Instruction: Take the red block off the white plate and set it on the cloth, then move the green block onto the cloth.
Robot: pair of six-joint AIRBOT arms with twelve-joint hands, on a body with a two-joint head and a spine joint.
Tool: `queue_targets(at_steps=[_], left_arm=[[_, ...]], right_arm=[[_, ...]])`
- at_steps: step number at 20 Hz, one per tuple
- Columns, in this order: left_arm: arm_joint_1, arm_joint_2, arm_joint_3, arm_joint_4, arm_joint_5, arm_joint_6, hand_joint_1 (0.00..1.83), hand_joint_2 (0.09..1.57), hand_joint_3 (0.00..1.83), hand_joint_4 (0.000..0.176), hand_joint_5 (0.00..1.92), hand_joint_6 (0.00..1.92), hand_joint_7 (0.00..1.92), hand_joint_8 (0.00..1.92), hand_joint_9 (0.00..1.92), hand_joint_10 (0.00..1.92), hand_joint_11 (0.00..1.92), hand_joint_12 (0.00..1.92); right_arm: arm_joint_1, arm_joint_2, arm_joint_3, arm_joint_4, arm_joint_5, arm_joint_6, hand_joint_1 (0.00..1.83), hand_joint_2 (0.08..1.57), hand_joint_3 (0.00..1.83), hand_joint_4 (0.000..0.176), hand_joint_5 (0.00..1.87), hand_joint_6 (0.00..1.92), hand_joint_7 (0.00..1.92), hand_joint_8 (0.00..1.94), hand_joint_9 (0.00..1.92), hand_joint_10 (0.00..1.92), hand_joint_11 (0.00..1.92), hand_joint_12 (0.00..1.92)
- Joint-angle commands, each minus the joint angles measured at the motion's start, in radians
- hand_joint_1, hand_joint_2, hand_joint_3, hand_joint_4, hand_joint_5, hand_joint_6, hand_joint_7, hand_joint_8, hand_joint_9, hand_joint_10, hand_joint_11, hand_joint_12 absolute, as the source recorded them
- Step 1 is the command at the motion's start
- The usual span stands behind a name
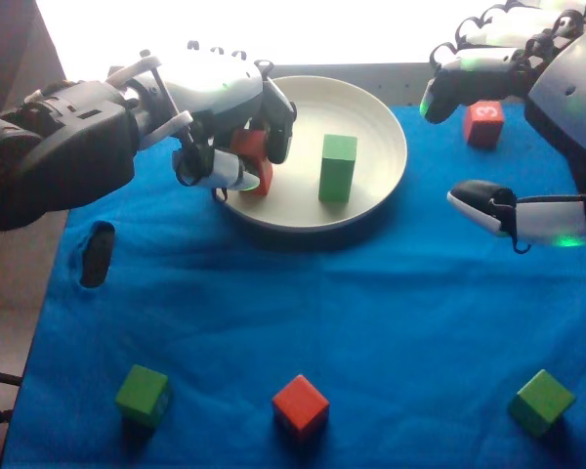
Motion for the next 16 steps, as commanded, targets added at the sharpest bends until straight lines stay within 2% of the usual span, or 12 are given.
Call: queue_targets(at_steps=[1,3,4,6,7,8,9,10,12,13,14,16], left_arm=[[-0.002,0.006,0.001,0.001,-0.125,0.001,1.33,1.22,0.0,0.0,0.74,1.15,0.75,1.39,0.8,1.57,0.67,1.82],[-0.002,0.033,-0.03,0.0,-0.164,0.001,1.35,1.2,0.0,0.0,0.72,1.24,0.77,1.29,0.82,1.46,0.67,1.63],[-0.002,0.06,-0.06,0.002,-0.197,0.001,1.34,1.22,0.0,0.0,0.69,1.27,0.76,1.34,0.78,1.51,0.64,1.65],[-0.001,0.101,-0.104,0.007,-0.241,0.001,1.34,1.22,0.0,0.0,0.7,1.2,0.78,1.34,0.8,1.55,0.65,1.71],[0.002,0.128,-0.131,0.009,-0.268,0.001,1.34,1.23,0.0,0.0,0.65,1.26,0.77,1.37,0.74,1.58,0.61,1.72],[0.007,0.154,-0.158,0.012,-0.297,0.0,1.23,1.24,0.0,0.0,0.72,1.16,0.78,1.53,0.72,1.63,0.66,1.88],[0.016,0.189,-0.195,0.021,-0.337,-0.001,1.32,1.24,0.01,0.0,0.71,1.1,0.73,1.5,0.71,1.7,0.62,1.91],[0.024,0.216,-0.224,0.026,-0.369,-0.001,1.33,1.25,0.0,0.0,0.69,1.25,0.72,1.43,0.69,1.63,0.55,1.81],[0.04,0.264,-0.276,0.046,-0.425,-0.005,1.34,1.2,0.0,0.0,0.73,1.17,0.81,1.27,0.84,1.5,0.71,1.73],[0.049,0.292,-0.309,0.057,-0.458,-0.005,1.34,1.2,0.0,0.0,0.75,1.13,0.81,1.27,0.83,1.51,0.68,1.73],[0.064,0.314,-0.335,0.064,-0.489,-0.005,1.24,1.2,0.0,0.0,0.76,1.13,0.86,1.37,0.83,1.49,0.76,1.78],[0.102,0.365,-0.391,0.069,-0.552,-0.005,1.34,1.21,0.0,0.0,0.69,1.26,0.84,1.26,0.76,1.46,0.58,1.56]], right_arm=[[0.005,0.0,0.001,-0.034,-0.124,0.0,1.09,0.69,0.49,0.0,0.68,0.87,0.58,1.2,0.5,1.4,0.36,1.78],[0.005,0.0,0.001,-0.034,-0.124,0.0,1.1,0.68,0.5,0.0,0.66,0.89,0.6,1.2,0.52,1.4,0.36,1.77],[0.004,0.0,0.001,-0.034,-0.124,0.0,1.07,0.69,0.51,0.0,0.65,0.9,0.59,1.2,0.51,1.39,0.34,1.77],[0.002,0.0,0.001,-0.034,-0.124,0.0,1.07,0.71,0.45,0.0,0.65,0.88,0.58,1.17,0.5,1.36,0.32,1.74],[0.0,0.0,0.001,-0.034,-0.124,0.0,1.07,0.71,0.44,0.0,0.66,0.89,0.6,1.17,0.52,1.34,0.34,1.73],[0.0,0.0,0.001,-0.034,-0.124,0.0,1.03,0.74,0.44,0.0,0.66,0.89,0.6,1.17,0.52,1.34,0.33,1.74],[-0.002,0.0,0.001,-0.034,-0.124,0.0,1.07,0.72,0.43,0.0,0.67,0.9,0.62,1.18,0.54,1.35,0.35,1.73],[-0.003,0.0,0.001,-0.034,-0.124,0.0,1.11,0.71,0.43,0.0,0.68,0.9,0.61,1.17,0.53,1.34,0.35,1.73],[-0.006,0.0,0.001,-0.034,-0.124,0.0,1.07,0.69,0.48,0.0,0.68,0.89,0.59,1.16,0.51,1.33,0.35,1.76],[-0.008,0.0,0.001,-0.034,-0.124,0.0,1.06,0.68,0.49,0.0,0.67,0.9,0.57,1.17,0.49,1.34,0.33,1.78],[-0.01,0.0,0.001,-0.032,-0.124,0.0,1.07,0.67,0.49,0.0,0.67,0.9,0.57,1.17,0.49,1.34,0.33,1.79],[-0.012,0.001,0.001,-0.028,-0.124,0.0,1.03,0.7,0.52,0.0,0.64,0.95,0.54,1.21,0.45,1.4,0.3,1.85]])
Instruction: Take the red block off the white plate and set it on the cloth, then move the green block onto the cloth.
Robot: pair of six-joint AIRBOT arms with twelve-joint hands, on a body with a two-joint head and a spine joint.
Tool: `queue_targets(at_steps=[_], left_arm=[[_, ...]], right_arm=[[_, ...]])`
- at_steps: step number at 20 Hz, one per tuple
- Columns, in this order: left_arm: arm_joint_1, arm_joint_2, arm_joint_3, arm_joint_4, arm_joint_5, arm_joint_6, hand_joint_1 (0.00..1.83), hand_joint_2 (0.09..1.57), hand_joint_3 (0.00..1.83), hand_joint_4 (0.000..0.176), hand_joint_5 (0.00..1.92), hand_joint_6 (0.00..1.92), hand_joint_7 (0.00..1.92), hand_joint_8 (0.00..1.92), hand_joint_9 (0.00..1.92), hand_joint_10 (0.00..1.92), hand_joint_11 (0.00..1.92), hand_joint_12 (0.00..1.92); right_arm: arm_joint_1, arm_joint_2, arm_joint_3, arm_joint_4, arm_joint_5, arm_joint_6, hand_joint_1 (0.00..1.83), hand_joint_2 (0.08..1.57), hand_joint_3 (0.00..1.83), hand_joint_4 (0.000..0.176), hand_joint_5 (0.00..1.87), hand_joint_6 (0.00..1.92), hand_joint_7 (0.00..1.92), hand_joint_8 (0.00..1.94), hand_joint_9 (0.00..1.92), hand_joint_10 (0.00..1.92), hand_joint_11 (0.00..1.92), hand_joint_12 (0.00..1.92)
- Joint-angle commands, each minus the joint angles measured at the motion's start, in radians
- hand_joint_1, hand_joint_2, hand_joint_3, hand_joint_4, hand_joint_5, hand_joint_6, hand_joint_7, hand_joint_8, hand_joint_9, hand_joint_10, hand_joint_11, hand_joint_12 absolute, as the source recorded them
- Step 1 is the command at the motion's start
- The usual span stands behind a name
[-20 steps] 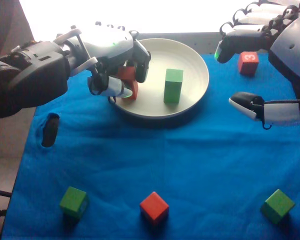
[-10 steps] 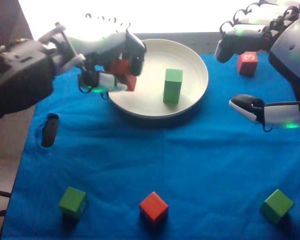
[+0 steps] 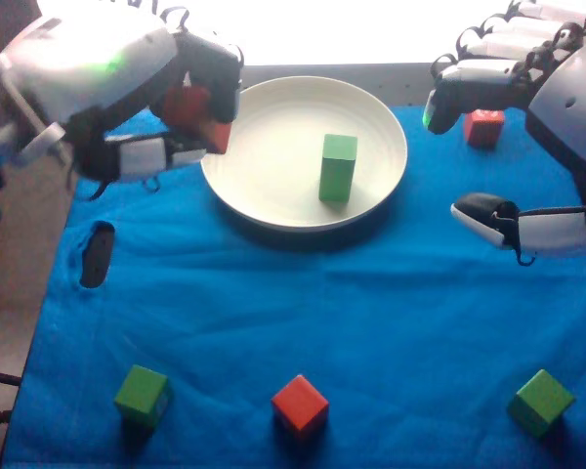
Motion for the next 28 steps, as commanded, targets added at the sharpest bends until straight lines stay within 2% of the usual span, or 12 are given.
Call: queue_targets(at_steps=[1,5,6,10,11,13,20,21,24,26,27,28], left_arm=[[0.004,0.021,-0.015,0.011,-0.173,-0.001,1.34,1.21,0.0,0.0,0.69,1.26,0.84,1.26,0.76,1.46,0.58,1.56],[0.061,0.09,-0.101,0.031,-0.262,-0.001,1.36,1.18,0.0,0.0,0.7,1.19,0.87,1.16,0.86,1.38,0.78,1.43],[0.079,0.107,-0.123,0.035,-0.288,-0.001,1.24,1.19,0.0,0.0,0.72,1.22,0.93,1.18,0.97,1.04,0.9,1.31],[0.161,0.167,-0.203,0.04,-0.366,-0.001,1.22,1.18,0.0,0.0,0.78,1.12,0.93,1.26,1.09,0.86,1.0,1.3],[0.176,0.174,-0.215,0.04,-0.38,-0.001,1.22,1.18,0.0,0.0,0.78,1.12,0.93,1.26,1.09,0.86,1.0,1.3],[0.218,0.185,-0.244,0.04,-0.408,-0.001,1.34,1.2,0.0,0.0,0.71,1.22,0.78,1.29,0.88,1.35,0.8,1.37],[0.296,0.18,-0.264,0.036,-0.388,-0.061,1.34,1.21,0.0,0.0,0.72,1.23,0.8,1.3,0.77,1.42,0.58,1.27],[0.298,0.173,-0.263,0.035,-0.374,-0.061,1.15,1.23,0.0,0.012,0.74,1.29,0.8,1.34,0.71,0.89,0.48,1.32],[0.3,0.163,-0.261,0.036,-0.35,-0.061,1.13,1.25,0.0,0.023,0.68,1.39,0.76,1.38,0.67,0.73,0.36,1.28],[0.301,0.154,-0.255,0.035,-0.329,-0.062,0.89,1.25,0.0,0.169,0.71,1.38,0.7,0.43,0.61,0.66,0.27,1.34],[0.301,0.148,-0.25,0.035,-0.318,-0.062,0.84,1.17,0.0,0.011,0.58,0.79,0.71,0.35,0.59,0.62,0.25,1.28],[0.301,0.138,-0.242,0.032,-0.305,-0.063,0.84,1.15,0.0,0.0,0.62,0.48,0.72,0.26,0.59,0.59,0.24,1.28]], right_arm=[[0.005,0.001,0.001,-0.026,-0.126,0.0,1.03,0.7,0.52,0.0,0.64,0.95,0.54,1.21,0.45,1.4,0.3,1.85],[-0.002,0.002,0.001,-0.014,-0.125,0.0,1.01,0.67,0.57,0.0,0.58,1.06,0.49,1.25,0.4,1.44,0.26,1.9],[-0.003,0.003,0.001,-0.012,-0.125,0.0,1.03,0.64,0.62,0.0,0.6,1.03,0.51,1.25,0.44,1.42,0.31,1.86],[-0.004,0.003,0.001,-0.003,-0.125,0.0,0.99,0.64,0.59,0.0,0.63,0.95,0.56,1.22,0.49,1.39,0.35,1.81],[-0.004,0.003,0.001,-0.001,-0.125,0.0,0.99,0.64,0.59,0.0,0.63,0.95,0.56,1.22,0.49,1.39,0.35,1.81],[-0.006,0.003,0.001,0.004,-0.125,0.0,1.01,0.64,0.56,0.0,0.67,0.88,0.57,1.21,0.48,1.4,0.32,1.83],[-0.007,0.003,0.001,0.01,-0.124,0.0,1.04,0.69,0.45,0.0,0.69,0.8,0.59,1.21,0.52,1.37,0.37,1.75],[-0.007,0.003,0.001,0.012,-0.124,0.0,1.03,0.69,0.46,0.0,0.68,0.8,0.59,1.22,0.51,1.4,0.36,1.79],[-0.007,0.003,0.001,0.012,-0.124,0.0,1.0,0.7,0.48,0.0,0.67,0.82,0.58,1.19,0.5,1.37,0.35,1.77],[-0.007,0.003,0.001,0.012,-0.124,0.0,1.03,0.67,0.52,0.0,0.66,0.88,0.58,1.23,0.49,1.41,0.35,1.8],[-0.006,0.003,0.001,0.012,-0.124,0.0,1.03,0.66,0.53,0.0,0.66,0.88,0.58,1.23,0.5,1.41,0.37,1.8],[-0.006,0.003,0.001,0.012,-0.124,0.0,1.04,0.65,0.55,0.0,0.66,0.88,0.59,1.21,0.5,1.39,0.36,1.79]])
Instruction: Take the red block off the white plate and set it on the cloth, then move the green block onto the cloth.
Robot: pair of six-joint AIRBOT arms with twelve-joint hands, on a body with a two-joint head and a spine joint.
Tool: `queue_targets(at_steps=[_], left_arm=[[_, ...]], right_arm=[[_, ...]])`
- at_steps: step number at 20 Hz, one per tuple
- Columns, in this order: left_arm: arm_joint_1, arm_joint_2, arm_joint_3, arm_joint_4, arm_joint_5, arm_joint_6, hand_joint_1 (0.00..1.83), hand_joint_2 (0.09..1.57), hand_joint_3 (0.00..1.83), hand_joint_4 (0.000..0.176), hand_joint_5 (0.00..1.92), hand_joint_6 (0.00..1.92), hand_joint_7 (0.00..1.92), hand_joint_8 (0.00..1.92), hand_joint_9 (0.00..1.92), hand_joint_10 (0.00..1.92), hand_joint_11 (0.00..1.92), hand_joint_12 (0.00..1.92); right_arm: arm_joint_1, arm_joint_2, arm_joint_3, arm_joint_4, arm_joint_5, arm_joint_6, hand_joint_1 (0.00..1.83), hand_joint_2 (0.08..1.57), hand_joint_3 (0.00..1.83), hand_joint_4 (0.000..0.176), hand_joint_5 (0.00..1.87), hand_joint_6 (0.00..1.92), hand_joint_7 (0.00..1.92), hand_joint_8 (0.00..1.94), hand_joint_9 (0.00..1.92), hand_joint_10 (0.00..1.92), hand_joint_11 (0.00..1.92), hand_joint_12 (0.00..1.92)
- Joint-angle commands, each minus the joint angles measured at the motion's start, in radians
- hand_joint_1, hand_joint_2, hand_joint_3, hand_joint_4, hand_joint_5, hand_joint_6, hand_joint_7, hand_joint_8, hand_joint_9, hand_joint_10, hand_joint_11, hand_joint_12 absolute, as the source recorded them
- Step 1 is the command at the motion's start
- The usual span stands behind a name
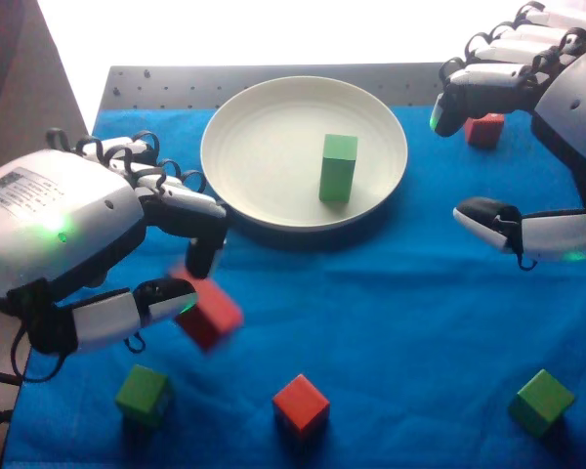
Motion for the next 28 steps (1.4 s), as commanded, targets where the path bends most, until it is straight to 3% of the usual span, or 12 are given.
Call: queue_targets(at_steps=[1,7,9,12,13,14,15,17,19,21,24,28], left_arm=[[-0.009,-0.009,0.008,0.008,-0.097,-0.007,0.84,1.14,0.0,0.0,0.66,0.31,0.74,0.2,0.59,0.61,0.25,1.31],[-0.008,-0.026,0.029,-0.001,-0.082,-0.039,0.82,1.16,0.0,0.029,0.67,0.08,0.69,0.06,0.46,0.62,0.11,1.34],[-0.007,-0.025,0.031,-0.008,-0.091,-0.039,0.62,1.18,0.0,0.088,0.51,0.0,0.44,0.0,0.37,0.17,0.0,1.1],[-0.005,-0.024,0.036,-0.023,-0.113,-0.038,0.52,1.18,0.0,0.1,0.31,0.0,0.2,0.0,0.23,0.04,0.0,0.88],[-0.004,-0.024,0.039,-0.03,-0.121,-0.038,0.57,1.14,0.0,0.159,0.19,0.0,0.12,0.0,0.18,0.0,0.0,0.72],[-0.004,-0.024,0.044,-0.041,-0.137,-0.038,0.61,1.13,0.0,0.16,0.18,0.0,0.11,0.0,0.18,0.0,0.0,0.71],[-0.004,-0.024,0.047,-0.047,-0.147,-0.038,0.64,1.13,0.0,0.13,0.18,0.0,0.13,0.0,0.2,0.01,0.0,0.76],[-0.003,-0.023,0.053,-0.062,-0.173,-0.038,0.63,1.11,0.0,0.109,0.17,0.0,0.13,0.0,0.19,0.0,0.0,0.75],[-0.003,-0.022,0.057,-0.072,-0.188,-0.038,0.56,1.11,0.0,0.126,0.17,0.0,0.14,0.0,0.19,0.0,0.0,0.75],[-0.008,-0.022,0.084,-0.104,-0.236,-0.037,0.69,1.08,0.0,0.109,0.2,0.0,0.13,0.0,0.11,0.01,0.0,0.5],[-0.008,-0.022,0.084,-0.104,-0.236,-0.037,0.7,1.08,0.0,0.081,0.21,0.0,0.14,0.01,0.15,0.02,0.0,0.64],[-0.087,-0.044,0.094,-0.165,-0.257,0.149,0.75,1.08,0.0,0.07,0.25,0.0,0.16,0.0,0.12,0.0,0.0,0.44]], right_arm=[[0.008,0.001,0.001,-0.019,-0.123,0.0,1.04,0.66,0.56,0.0,0.66,0.88,0.58,1.19,0.49,1.38,0.35,1.79],[0.008,0.001,0.0,-0.019,-0.124,0.0,1.01,0.65,0.57,0.0,0.63,0.91,0.54,1.21,0.46,1.39,0.31,1.84],[0.008,0.002,0.0,-0.019,-0.124,0.0,1.01,0.69,0.52,0.0,0.6,0.91,0.54,1.13,0.45,1.33,0.28,1.8],[0.008,0.002,0.0,-0.018,-0.124,0.0,1.08,0.7,0.5,0.0,0.56,0.93,0.52,1.08,0.4,1.28,0.2,1.78],[0.008,0.002,0.0,-0.017,-0.124,0.0,1.12,0.71,0.46,0.0,0.49,0.9,0.44,0.89,0.32,1.14,0.1,1.74],[0.008,0.002,0.0,-0.016,-0.124,0.0,1.17,0.76,0.35,0.0,0.44,0.76,0.41,0.67,0.26,0.95,0.02,1.66],[0.008,0.002,0.0,-0.015,-0.124,0.0,1.18,0.81,0.24,0.0,0.46,0.65,0.45,0.54,0.28,0.89,0.0,1.65],[0.008,0.003,0.0,-0.014,-0.124,0.0,1.18,0.86,0.1,0.0,0.52,0.56,0.52,0.53,0.34,0.97,0.11,1.61],[0.008,0.003,0.001,-0.013,-0.124,0.0,1.17,0.88,0.07,0.0,0.52,0.53,0.53,0.56,0.35,1.07,0.16,1.67],[0.009,0.003,0.01,-0.013,-0.124,0.0,1.13,0.92,0.04,0.0,0.55,0.58,0.55,0.69,0.43,1.1,0.33,1.59],[0.009,0.003,0.01,-0.013,-0.124,0.0,0.99,0.95,0.02,0.0,0.48,0.76,0.48,0.92,0.37,1.21,0.27,1.65],[0.033,-0.022,0.065,0.007,-0.112,0.0,0.86,0.91,0.0,0.0,0.47,0.54,0.41,0.81,0.34,1.24,0.27,1.78]])
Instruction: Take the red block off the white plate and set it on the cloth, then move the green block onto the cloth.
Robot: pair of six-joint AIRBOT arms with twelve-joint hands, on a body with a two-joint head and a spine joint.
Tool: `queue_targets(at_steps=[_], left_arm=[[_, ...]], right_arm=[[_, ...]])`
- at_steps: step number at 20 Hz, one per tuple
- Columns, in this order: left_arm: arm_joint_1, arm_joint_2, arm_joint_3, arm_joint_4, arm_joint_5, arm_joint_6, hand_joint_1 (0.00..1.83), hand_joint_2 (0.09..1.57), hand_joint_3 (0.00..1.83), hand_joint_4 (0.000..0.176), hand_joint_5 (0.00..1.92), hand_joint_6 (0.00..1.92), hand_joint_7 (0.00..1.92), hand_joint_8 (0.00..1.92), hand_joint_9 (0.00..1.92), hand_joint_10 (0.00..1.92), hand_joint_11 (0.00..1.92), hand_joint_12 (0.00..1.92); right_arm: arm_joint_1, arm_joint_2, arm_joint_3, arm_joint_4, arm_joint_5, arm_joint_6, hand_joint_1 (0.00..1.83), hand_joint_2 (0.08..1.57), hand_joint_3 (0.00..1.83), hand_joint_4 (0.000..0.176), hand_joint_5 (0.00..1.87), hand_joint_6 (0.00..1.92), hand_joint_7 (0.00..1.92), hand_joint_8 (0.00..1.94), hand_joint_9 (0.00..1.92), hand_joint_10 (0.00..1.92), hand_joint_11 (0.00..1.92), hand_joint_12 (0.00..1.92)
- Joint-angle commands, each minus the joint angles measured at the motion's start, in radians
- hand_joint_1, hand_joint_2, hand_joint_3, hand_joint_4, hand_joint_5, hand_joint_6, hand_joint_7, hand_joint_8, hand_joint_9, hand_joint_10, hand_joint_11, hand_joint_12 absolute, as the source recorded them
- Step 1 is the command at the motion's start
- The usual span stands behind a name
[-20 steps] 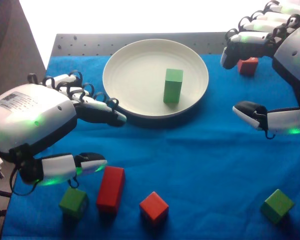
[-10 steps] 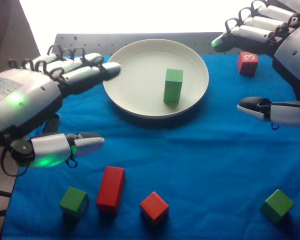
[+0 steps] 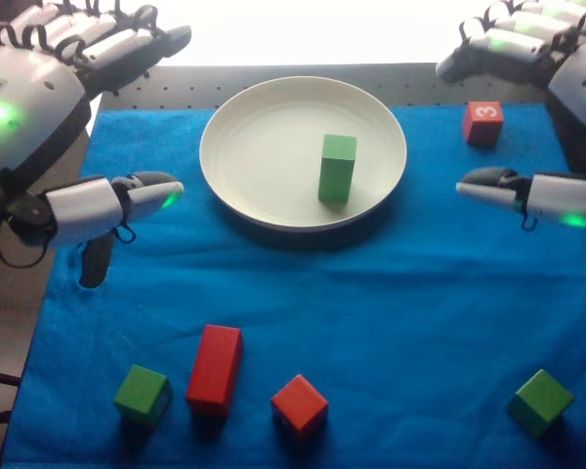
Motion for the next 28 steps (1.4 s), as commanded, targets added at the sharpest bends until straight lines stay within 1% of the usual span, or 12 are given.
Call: queue_targets(at_steps=[1,2,3,4,8,9,15,18,19,22,26,28], left_arm=[[-0.007,-0.005,0.003,0.022,-0.106,0.001,0.75,1.08,0.0,0.07,0.25,0.0,0.16,0.0,0.12,0.0,0.0,0.44],[-0.007,-0.005,0.003,0.022,-0.106,0.001,0.78,1.07,0.0,0.081,0.27,0.01,0.19,0.01,0.13,0.0,0.0,0.36],[-0.007,-0.005,0.003,0.022,-0.106,0.001,0.8,1.06,0.0,0.079,0.3,0.01,0.21,0.01,0.13,0.0,0.0,0.33],[-0.025,-0.019,0.01,0.005,-0.101,0.05,0.81,1.06,0.0,0.089,0.31,0.01,0.23,0.01,0.15,0.01,0.0,0.37],[-0.026,-0.019,0.01,0.004,-0.11,0.05,0.8,1.07,0.0,0.086,0.34,0.01,0.24,0.0,0.17,0.01,0.0,0.46],[-0.026,-0.019,0.009,0.002,-0.115,0.05,0.83,1.07,0.0,0.068,0.36,0.01,0.26,0.01,0.2,0.02,0.0,0.57],[-0.028,-0.018,0.004,0.003,-0.124,0.05,0.79,1.09,0.0,0.075,0.39,0.01,0.29,0.01,0.25,0.02,0.0,0.77],[-0.028,-0.02,0.003,0.004,-0.124,0.05,0.81,1.08,0.0,0.051,0.41,0.01,0.3,0.01,0.28,0.02,0.0,0.87],[-0.028,-0.019,0.002,0.005,-0.125,0.05,0.81,1.07,0.0,0.064,0.42,0.01,0.31,0.0,0.29,0.02,0.0,0.9],[-0.029,-0.021,0.002,0.006,-0.125,0.05,0.82,1.08,0.0,0.071,0.42,0.0,0.29,0.0,0.25,0.0,0.0,0.88],[-0.029,-0.022,0.001,0.006,-0.126,0.05,0.84,1.09,0.0,0.058,0.41,0.0,0.29,0.0,0.22,0.0,0.0,0.77],[-0.029,-0.022,0.0,0.006,-0.127,0.05,0.84,1.09,0.0,0.048,0.41,0.0,0.3,0.0,0.23,0.0,0.0,0.81]], right_arm=[[0.016,-0.003,-0.001,-0.022,-0.12,0.001,0.86,0.91,0.0,0.0,0.47,0.54,0.41,0.81,0.34,1.24,0.27,1.78],[0.016,-0.003,-0.001,-0.022,-0.12,0.001,0.95,0.92,0.0,0.0,0.57,0.23,0.54,0.36,0.44,0.86,0.28,1.59],[0.016,-0.003,-0.001,-0.022,-0.12,0.001,0.96,0.93,0.0,0.0,0.6,0.11,0.58,0.21,0.49,0.73,0.27,1.52],[0.117,-0.094,0.085,-0.017,-0.025,0.001,0.97,0.94,0.0,0.0,0.63,0.05,0.62,0.13,0.5,0.68,0.26,1.48],[0.164,-0.14,0.129,-0.017,0.035,0.001,0.97,0.96,0.0,0.0,0.65,0.0,0.65,0.01,0.56,0.45,0.29,1.42],[0.191,-0.188,0.18,-0.001,0.092,0.001,0.99,0.96,0.0,0.0,0.69,0.01,0.64,0.0,0.56,0.44,0.3,1.45],[0.234,-0.279,0.275,0.027,0.206,0.001,1.08,0.96,0.0,0.0,0.75,0.01,0.62,0.01,0.44,0.68,0.24,1.55],[0.252,-0.316,0.311,0.027,0.247,0.001,1.1,0.96,0.0,0.0,0.73,0.0,0.69,0.02,0.46,0.6,0.16,1.48],[0.258,-0.331,0.326,0.027,0.263,0.001,1.09,0.95,0.0,0.0,0.73,0.0,0.68,0.01,0.47,0.59,0.16,1.46],[0.273,-0.364,0.361,0.027,0.309,0.001,1.03,0.93,0.0,0.0,0.74,0.0,0.67,0.0,0.51,0.52,0.2,1.41],[0.282,-0.398,0.397,0.027,0.353,0.001,1.0,0.94,0.0,0.0,0.7,0.0,0.64,0.0,0.48,0.52,0.16,1.43],[0.284,-0.417,0.416,0.029,0.374,0.001,0.95,0.93,0.0,0.0,0.7,0.0,0.62,0.0,0.39,0.76,0.16,1.58]])
